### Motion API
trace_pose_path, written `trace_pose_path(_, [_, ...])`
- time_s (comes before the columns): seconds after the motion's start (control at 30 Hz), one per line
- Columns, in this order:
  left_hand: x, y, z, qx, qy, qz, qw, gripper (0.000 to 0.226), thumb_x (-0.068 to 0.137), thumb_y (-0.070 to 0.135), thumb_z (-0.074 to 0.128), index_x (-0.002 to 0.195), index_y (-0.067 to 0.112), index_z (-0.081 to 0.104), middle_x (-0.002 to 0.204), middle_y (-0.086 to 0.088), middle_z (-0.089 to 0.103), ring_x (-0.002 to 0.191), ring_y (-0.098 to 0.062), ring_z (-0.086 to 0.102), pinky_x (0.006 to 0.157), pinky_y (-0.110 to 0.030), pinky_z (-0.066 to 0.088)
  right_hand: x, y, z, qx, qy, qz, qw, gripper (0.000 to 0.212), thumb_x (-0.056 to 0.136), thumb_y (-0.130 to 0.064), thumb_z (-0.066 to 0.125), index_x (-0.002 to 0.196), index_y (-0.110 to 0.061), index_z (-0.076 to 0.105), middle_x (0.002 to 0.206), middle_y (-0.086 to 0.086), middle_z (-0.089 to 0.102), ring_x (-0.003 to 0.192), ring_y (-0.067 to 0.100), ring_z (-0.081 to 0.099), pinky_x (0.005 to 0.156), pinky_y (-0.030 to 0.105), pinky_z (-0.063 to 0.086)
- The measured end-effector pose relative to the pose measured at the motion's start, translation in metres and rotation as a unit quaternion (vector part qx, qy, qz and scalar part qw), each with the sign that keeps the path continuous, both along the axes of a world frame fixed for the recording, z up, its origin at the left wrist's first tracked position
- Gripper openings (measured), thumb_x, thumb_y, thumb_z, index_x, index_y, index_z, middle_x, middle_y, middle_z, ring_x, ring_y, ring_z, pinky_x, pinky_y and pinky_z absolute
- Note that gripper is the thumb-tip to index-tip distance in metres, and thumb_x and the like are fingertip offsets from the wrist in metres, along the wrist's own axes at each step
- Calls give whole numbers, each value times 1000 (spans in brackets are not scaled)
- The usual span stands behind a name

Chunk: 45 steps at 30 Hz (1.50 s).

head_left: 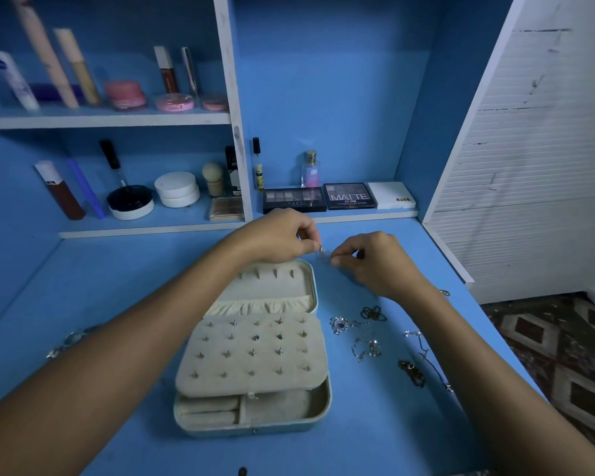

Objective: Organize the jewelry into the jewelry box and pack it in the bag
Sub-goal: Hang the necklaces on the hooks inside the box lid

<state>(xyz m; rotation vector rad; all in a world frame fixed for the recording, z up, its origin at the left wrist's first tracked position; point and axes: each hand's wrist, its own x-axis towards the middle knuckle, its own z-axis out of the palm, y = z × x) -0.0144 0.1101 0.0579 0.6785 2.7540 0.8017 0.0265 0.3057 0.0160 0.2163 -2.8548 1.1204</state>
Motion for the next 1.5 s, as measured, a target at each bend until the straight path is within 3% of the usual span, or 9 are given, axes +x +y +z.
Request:
trace_pose_path(0.1, [1,-6,-1,15,-13,1,1000,4,92,29,67,88,29,67,94,10,70,89,-10,65,81,-32,55,2,-1,9,-22,-5,-3,1000,7,92,-22,70,86,-22,75,73,-8,65,45,-2,50,37,9,34])
trace_pose_path(0.17, [3,-8,-1,41,-21,1,999,2,91,26,67,89,26,66,94,9,73,91,-13,68,86,-37,56,2,-3,13,-18,2,3,1000,9,92,-21,69,85,-23,73,70,-8,63,48,-6,51,41,8,36])
trace_pose_path(0.47, [11,-23,4,112,-43,16,993,12,88,14,65,93,25,68,79,7,66,63,-7,54,65,-24,45,3,-19,34,-28,28,29,999,10,91,-24,71,84,-31,71,71,-16,64,68,5,57,57,9,42])
trace_pose_path(0.63, [16,-32,16,98,-46,36,994,21,92,19,56,85,31,73,89,10,73,88,-10,67,80,-28,52,6,-26,47,-15,45,53,997,10,93,-26,68,86,-33,71,76,-18,68,75,4,60,63,12,46])
trace_pose_path(0.83, [20,-42,24,131,-121,37,983,19,81,30,49,70,24,64,79,14,63,77,-6,51,69,-24,38,12,-40,58,-42,43,66,996,12,87,-21,67,78,-28,71,74,-20,67,73,10,60,63,15,48])
trace_pose_path(1.1, [27,-65,30,347,-225,25,910,14,74,28,44,71,16,49,63,1,57,67,-13,49,65,-34,28,17,-59,81,-169,-8,93,981,10,91,-16,63,83,-15,68,82,11,72,67,14,52,61,27,41])
trace_pose_path(1.2, [32,-75,38,367,-209,25,906,16,81,28,49,78,14,55,54,2,45,58,-12,44,63,-32,27,20,-65,89,-216,-28,107,970,10,92,-9,60,84,-13,64,81,2,76,68,8,56,60,18,42])
trace_pose_path(1.37, [38,-96,42,292,-124,42,947,23,90,36,58,95,15,66,59,9,49,61,-7,44,69,-28,34,19,-72,90,-250,-46,117,960,13,92,-4,58,90,-13,67,73,-2,71,70,10,58,63,25,43])
trace_pose_path(1.5, [46,-105,41,260,-68,73,960,17,100,29,56,94,17,67,65,11,55,64,-4,49,73,-30,36,17,-81,87,-234,-59,133,961,8,94,-21,66,99,-17,70,68,-5,62,66,7,57,60,20,44])
